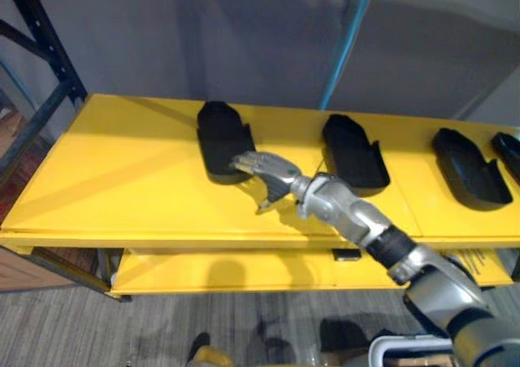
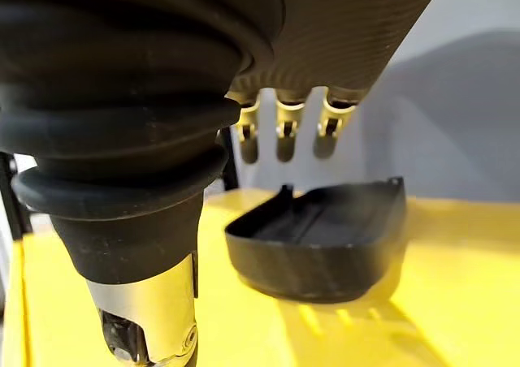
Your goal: Walk over and take plastic housings, then place them on the shelf
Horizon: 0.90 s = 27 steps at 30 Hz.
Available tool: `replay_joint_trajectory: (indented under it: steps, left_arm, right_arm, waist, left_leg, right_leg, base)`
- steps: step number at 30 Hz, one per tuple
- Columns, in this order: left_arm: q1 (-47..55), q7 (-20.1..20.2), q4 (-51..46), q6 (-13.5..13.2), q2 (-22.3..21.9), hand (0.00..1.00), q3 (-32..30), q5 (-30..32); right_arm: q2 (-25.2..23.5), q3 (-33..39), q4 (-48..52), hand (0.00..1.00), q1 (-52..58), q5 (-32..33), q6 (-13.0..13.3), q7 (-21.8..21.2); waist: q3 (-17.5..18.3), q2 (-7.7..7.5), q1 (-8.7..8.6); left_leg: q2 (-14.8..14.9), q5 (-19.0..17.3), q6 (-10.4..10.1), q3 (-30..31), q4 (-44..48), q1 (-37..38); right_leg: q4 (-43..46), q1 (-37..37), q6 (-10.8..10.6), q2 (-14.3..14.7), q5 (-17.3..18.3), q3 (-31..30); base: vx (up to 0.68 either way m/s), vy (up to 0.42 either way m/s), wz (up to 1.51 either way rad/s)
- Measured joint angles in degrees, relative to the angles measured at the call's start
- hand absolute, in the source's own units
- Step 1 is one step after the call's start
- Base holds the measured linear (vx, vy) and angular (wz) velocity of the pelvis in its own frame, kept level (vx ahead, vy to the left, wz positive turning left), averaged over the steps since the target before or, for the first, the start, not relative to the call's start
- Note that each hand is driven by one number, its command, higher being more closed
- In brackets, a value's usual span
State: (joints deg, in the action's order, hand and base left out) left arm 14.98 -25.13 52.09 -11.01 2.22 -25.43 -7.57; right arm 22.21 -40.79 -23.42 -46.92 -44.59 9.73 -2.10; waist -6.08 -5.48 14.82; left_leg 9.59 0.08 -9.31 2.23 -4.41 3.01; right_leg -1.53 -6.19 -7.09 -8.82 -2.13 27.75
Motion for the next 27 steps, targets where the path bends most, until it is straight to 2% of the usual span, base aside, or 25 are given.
replay_joint_trajectory:
  steps: [4,8,13,17,21,27]
  left_arm:
    - [-0.5,4.39,1.0,1.54,-0.59,0.0,2.62,-2.35]
    - [-1.09,6.84,1.0,3.59,-0.46,0.0,4.13,-5.6]
    - [-1.75,8.22,1.12,3.86,-0.45,0.0,4.22,-6.11]
    - [-2.1,8.56,1.13,4.35,-0.46,0.0,4.23,-6.34]
    - [-3.12,8.56,1.12,5.83,-0.41,0.0,4.24,-8.12]
    - [-3.74,8.51,1.18,6.22,-0.38,0.0,4.31,-8.34]
  right_arm:
    - [-1.97,0.65,-2.6,0.0,-1.39,-4.78,-4.03,3.01]
    - [-3.94,0.81,-4.71,0.0,-3.54,-5.62,-4.8,3.14]
    - [-6.44,0.59,-9.57,0.0,-4.92,-3.75,-6.31,1.35]
    - [-7.03,0.59,-13.56,0.0,-6.45,-0.8,-6.24,0.53]
    - [-7.66,0.42,-16.37,0.0,-8.94,2.33,-6.11,-3.77]
    - [-9.16,0.0,-20.17,0.0,-10.98,6.22,-6.18,-9.02]
  waist:
    - [-0.01,-0.01,0.02]
    - [-0.04,0.04,0.14]
    - [-0.05,0.02,0.35]
    - [-0.05,0.02,0.76]
    - [-1.34,-0.16,0.85]
    - [-1.63,-0.51,2.12]
  left_leg:
    - [0.14,0.0,0.0,-0.13,0.19,0.04]
    - [0.38,0.0,0.0,-0.49,0.3,0.07]
    - [0.41,0.0,0.0,-0.49,0.38,0.06]
    - [0.42,0.0,0.0,-0.46,0.39,0.05]
    - [0.41,0.0,0.0,0.35,0.64,0.06]
    - [0.49,0.0,0.0,0.4,0.63,-0.03]
  right_leg:
    - [0.01,0.0,0.0,0.1,0.0,-0.14]
    - [0.01,0.0,0.01,0.3,0.01,-0.34]
    - [0.03,-0.05,0.01,0.33,0.01,-0.33]
    - [0.03,-0.1,0.01,0.33,0.01,-0.28]
    - [-0.02,-1.0,0.12,0.36,0.1,0.58]
    - [-0.03,-0.97,0.17,0.46,0.14,0.66]
  base:
    - [0.0,-0.001,-0.01]
    - [0.0,-0.003,-0.02]
    - [0.0,0.0,0.0]
    - [0.0,0.0,0.0]
    - [0.0,-0.004,0.08]
    - [0.0,-0.001,0.02]
